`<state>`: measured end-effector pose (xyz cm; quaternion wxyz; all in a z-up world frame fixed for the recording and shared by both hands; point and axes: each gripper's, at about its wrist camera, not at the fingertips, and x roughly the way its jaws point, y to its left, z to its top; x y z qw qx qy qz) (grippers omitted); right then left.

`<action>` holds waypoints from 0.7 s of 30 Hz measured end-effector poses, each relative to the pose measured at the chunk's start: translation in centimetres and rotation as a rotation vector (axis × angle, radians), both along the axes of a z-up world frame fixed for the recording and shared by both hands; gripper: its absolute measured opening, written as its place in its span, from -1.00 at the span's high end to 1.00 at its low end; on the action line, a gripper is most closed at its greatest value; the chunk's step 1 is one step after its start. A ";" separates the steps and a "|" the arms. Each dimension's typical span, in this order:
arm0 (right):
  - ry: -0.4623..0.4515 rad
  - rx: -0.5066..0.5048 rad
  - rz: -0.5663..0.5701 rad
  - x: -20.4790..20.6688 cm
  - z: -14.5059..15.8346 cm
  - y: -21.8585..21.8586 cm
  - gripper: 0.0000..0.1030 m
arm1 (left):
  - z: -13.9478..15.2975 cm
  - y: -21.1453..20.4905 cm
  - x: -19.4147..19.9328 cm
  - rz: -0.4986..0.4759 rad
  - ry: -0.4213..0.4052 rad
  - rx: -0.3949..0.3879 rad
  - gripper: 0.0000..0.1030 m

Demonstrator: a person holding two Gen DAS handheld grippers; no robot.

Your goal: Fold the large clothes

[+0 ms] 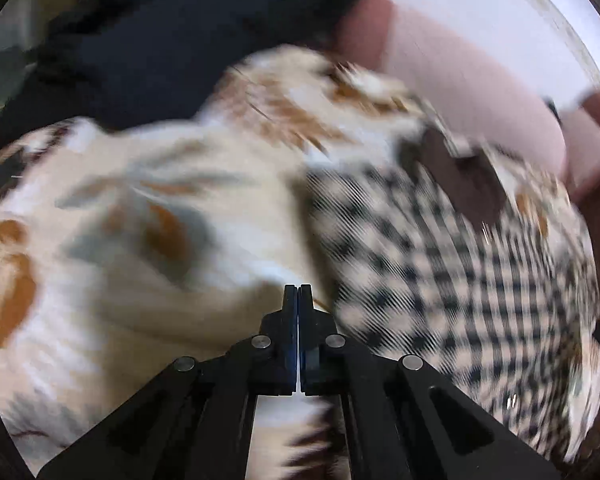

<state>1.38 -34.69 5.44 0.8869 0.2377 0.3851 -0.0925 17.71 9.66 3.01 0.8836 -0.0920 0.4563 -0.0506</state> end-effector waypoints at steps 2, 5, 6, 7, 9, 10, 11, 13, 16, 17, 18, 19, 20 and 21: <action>-0.010 -0.001 -0.009 0.5 0.4 -0.2 -0.15 | 0.6 2.9 0.3 0.070 -0.015 -0.027 1.00; -0.006 -0.011 -0.005 1.9 0.2 -0.2 -0.15 | 0.6 6.2 0.3 0.110 -0.012 -0.095 1.00; 0.001 -0.011 -0.004 2.5 -0.1 -0.2 -0.15 | 0.5 6.8 0.2 0.110 -0.012 -0.121 0.98; 0.010 -0.007 -0.005 3.2 -0.5 -0.2 -0.15 | 0.4 6.9 -0.1 0.113 -0.011 -0.138 0.97; 0.023 0.007 -0.007 4.1 -1.0 -0.1 -0.15 | 0.2 6.2 -0.1 0.087 -0.006 -0.139 0.78; 0.022 0.016 -0.002 4.3 -1.1 0.1 -0.15 | 0.0 5.1 0.2 0.062 0.001 -0.130 0.63; 0.020 0.019 0.003 4.3 -1.1 0.3 -0.15 | -0.1 4.2 0.2 0.045 0.002 -0.127 0.21; 0.023 0.008 0.026 4.4 -1.2 1.2 -0.15 | -0.8 2.1 0.3 0.007 0.003 -0.135 -0.28; 0.024 -0.020 0.056 3.8 -1.1 2.2 -0.15 | -1.8 -1.1 0.9 -0.063 0.027 -0.135 -0.33; 0.023 -0.027 0.057 3.6 -1.0 2.3 -0.15 | -2.3 -2.3 1.0 -0.091 0.042 -0.128 -0.33; 0.022 -0.033 0.055 3.3 -0.9 2.3 -0.15 | -2.8 -3.4 1.1 -0.108 0.056 -0.110 -0.33; 0.020 -0.035 0.047 2.9 -0.8 2.1 -0.15 | -3.2 -4.9 0.9 -0.113 0.049 -0.058 -0.33; 0.020 -0.033 0.035 2.3 -0.6 1.5 -0.15 | -3.2 -5.8 0.8 -0.123 0.035 -0.010 -0.16; 0.020 -0.033 0.035 2.3 -0.6 1.5 -0.15 | -3.2 -6.8 0.8 -0.151 0.036 0.027 0.71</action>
